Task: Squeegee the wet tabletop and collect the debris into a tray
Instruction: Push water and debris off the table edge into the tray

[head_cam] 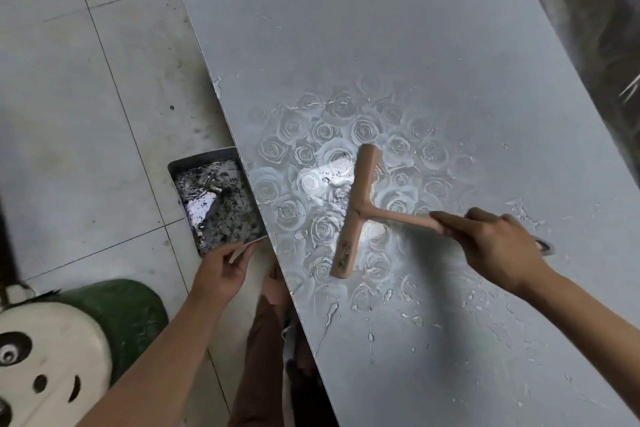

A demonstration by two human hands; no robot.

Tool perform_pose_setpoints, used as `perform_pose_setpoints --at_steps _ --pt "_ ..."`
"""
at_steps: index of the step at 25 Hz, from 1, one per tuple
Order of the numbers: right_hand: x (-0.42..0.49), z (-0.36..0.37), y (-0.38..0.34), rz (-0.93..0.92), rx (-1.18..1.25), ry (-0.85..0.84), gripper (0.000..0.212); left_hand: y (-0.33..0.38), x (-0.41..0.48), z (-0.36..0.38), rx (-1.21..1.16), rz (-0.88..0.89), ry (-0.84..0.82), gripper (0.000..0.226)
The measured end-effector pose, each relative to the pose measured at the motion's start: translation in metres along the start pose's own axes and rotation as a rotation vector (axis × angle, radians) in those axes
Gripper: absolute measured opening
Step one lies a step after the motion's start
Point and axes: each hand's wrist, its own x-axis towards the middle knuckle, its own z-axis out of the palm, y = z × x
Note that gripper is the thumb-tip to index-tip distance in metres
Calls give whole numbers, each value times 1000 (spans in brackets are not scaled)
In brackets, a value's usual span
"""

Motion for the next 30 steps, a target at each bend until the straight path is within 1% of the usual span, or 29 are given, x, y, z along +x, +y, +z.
perform_pose_setpoints --at_steps 3,5,6,8,10,12,13,15,17,18,20,22,24,27,29,30 --pt "-25 -23 30 55 -34 24 36 0 1 -1 -1 13 5 18" --pt "-43 -35 46 122 -128 2 27 0 0 -2 -3 10 27 19" --pt "-43 -34 44 120 -162 -5 26 1 0 -2 -17 4 30 20" --pt "-25 -20 17 61 -168 -32 30 0 0 -2 28 33 10 22" --pt "9 -1 -32 2 -94 -147 44 -1 2 -2 31 54 11 22" --pt "38 12 -74 -68 -70 -127 45 -1 0 2 -43 0 23 25" --pt "50 13 -88 -100 -70 -113 43 1 1 0 -57 -13 31 30" --pt "54 0 -84 -125 -30 -32 42 -1 -2 2 -77 -32 44 36" --pt "51 -18 -62 -146 -66 54 38 1 -3 1 -98 -60 70 28" --pt "47 -28 -50 -136 -113 76 32 2 -3 2 -109 -70 74 25" --pt "47 -40 -42 -112 -165 44 26 4 -3 2 -117 -75 77 24" --pt "62 -36 -62 -104 -162 -40 31 4 -2 2 -108 -73 79 24" --pt "87 -20 -100 -150 -185 -114 40 3 1 -1 -108 -71 66 24" --pt "118 -9 -147 -212 -198 -32 40 2 6 -5 -101 -83 60 19" --pt "115 -22 -143 -213 -140 45 41 1 8 -7 -113 -89 65 19" --pt "106 -30 -129 -193 -113 36 43 2 8 -7 -123 -94 68 18"
